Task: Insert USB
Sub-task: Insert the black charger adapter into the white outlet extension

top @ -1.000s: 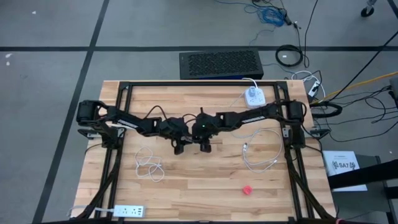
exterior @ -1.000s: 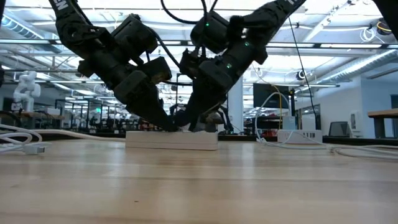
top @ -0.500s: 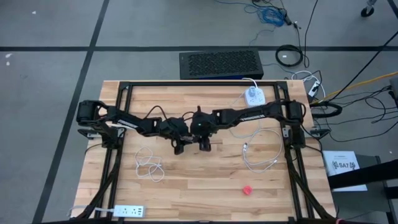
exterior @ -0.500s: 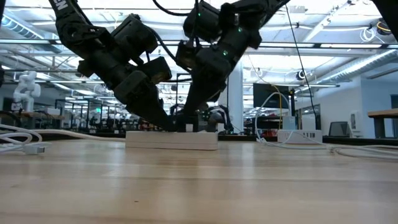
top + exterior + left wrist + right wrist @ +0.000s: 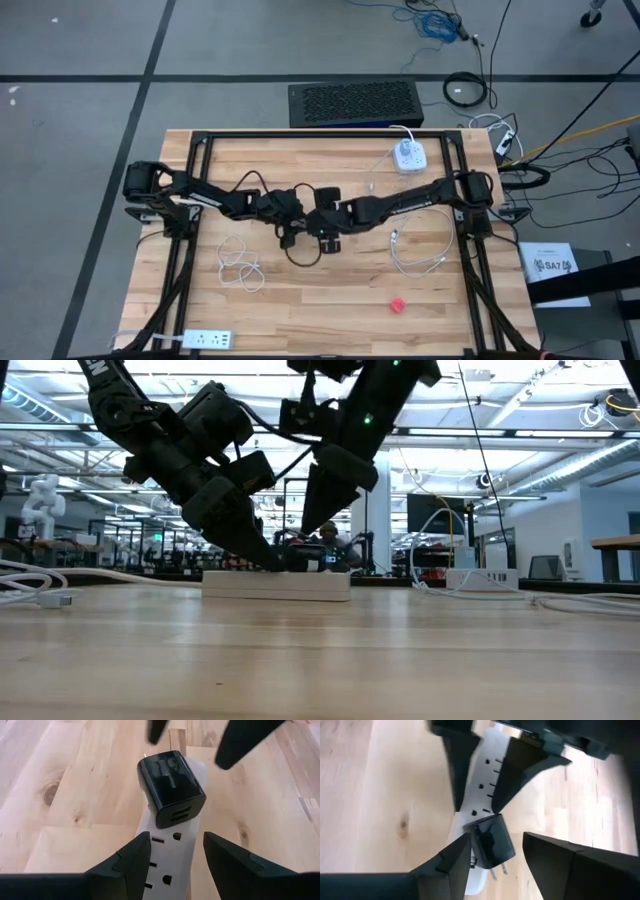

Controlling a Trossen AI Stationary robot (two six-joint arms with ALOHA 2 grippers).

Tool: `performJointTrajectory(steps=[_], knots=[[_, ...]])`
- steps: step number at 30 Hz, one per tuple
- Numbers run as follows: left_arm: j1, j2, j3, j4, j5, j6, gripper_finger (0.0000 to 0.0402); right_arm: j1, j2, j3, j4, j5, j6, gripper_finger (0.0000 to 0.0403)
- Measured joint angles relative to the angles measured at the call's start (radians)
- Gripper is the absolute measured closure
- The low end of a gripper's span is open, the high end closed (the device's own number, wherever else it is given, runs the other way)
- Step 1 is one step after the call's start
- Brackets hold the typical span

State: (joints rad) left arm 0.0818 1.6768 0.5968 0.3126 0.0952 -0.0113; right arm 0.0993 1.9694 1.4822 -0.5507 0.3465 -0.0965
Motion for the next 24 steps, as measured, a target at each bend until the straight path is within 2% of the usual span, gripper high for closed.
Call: performJointTrajectory(steps=[4,8,15,18,24], knots=[[0.0,0.0,0.0,0.0,-0.001,0.0,0.021,0.022,0.0,0.0,-0.006,0.012,-0.042,0.0234],[0.0,0.0,0.0,0.0,-0.001,-0.004,0.021,-0.003,0.01,0.0,-0.013,-0.102,-0.057,0.0241],[-0.006,0.0,0.0,0.0,0.0,-0.008,0.021,-0.078,0.015,0.001,-0.003,-0.187,-0.108,0.0291],[-0.006,0.0,0.0,0.0,0.0,-0.008,0.021,-0.115,0.015,0.001,-0.003,-0.265,-0.134,0.031],[-0.009,0.0,0.0,0.0,0.0,-0.007,0.021,-0.163,0.015,0.001,0.021,-0.274,-0.137,0.0327]])
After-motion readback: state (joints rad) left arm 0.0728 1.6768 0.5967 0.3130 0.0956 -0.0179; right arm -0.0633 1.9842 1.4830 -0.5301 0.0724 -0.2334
